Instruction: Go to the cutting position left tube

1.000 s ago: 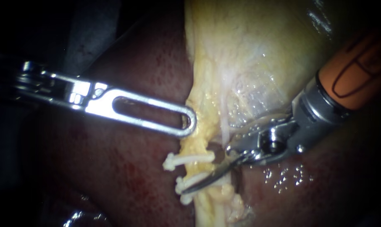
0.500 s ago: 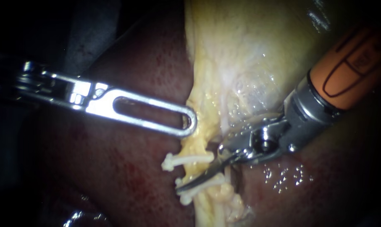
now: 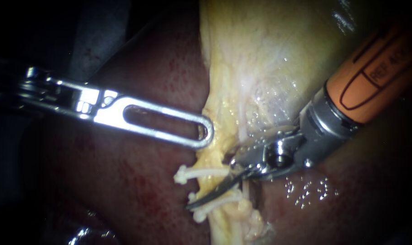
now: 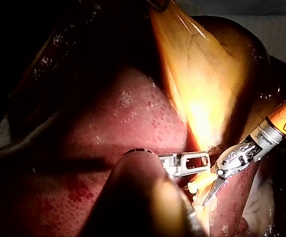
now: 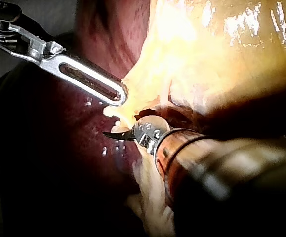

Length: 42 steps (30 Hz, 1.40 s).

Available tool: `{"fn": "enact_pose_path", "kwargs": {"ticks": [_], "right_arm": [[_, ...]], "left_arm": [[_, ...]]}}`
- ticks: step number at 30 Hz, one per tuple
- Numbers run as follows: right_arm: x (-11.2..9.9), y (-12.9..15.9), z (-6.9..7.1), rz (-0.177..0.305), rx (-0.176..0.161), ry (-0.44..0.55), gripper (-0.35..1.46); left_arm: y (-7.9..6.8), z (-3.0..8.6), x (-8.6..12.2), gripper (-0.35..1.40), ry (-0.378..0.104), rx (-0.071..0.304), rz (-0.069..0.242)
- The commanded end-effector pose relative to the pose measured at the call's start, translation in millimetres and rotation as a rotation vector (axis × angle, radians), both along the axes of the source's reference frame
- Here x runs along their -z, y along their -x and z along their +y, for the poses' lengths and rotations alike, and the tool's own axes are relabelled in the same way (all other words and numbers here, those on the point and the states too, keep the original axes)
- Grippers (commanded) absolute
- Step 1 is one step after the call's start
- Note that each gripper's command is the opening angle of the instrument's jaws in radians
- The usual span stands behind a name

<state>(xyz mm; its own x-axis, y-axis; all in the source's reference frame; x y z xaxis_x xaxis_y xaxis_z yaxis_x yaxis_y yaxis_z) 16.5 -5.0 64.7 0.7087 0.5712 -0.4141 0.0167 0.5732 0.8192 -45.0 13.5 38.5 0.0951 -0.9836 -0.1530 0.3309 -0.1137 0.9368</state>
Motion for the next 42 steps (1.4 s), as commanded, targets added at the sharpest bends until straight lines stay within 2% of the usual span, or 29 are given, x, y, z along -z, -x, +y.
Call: {"fn": "enact_pose_path", "kwargs": {"ticks": [1, 4, 9, 28, 42], "right_arm": [[0.0, 0.0, 0.0, -0.003, 0.003, -0.006, 0.44], [-0.1, 0.1, 0.1, 0.002, 0.019, -0.012, 0.42], [-0.1, 0.1, 0.1, 0.001, 0.019, -0.014, 0.41], [-0.3, 0.1, 0.1, 0.01, -0.03, -0.069, 0.37], [-1.4, 0.1, -1.0, 0.003, -0.048, -0.095, 0.29]], "left_arm": [[0.0, 0.0, 0.0, -0.35, 0.0, 0.0, 0.0], [0.0, 0.0, 0.0, -0.35, 0.0, 0.0, 0.0], [0.0, -0.1, -0.1, -0.35, 0.001, 0.0, 0.0], [0.1, -0.1, -0.1, -0.35, 0.001, 0.0, 0.001], [0.1, -0.1, -0.3, -0.35, 0.002, 0.001, 0.001]]}}
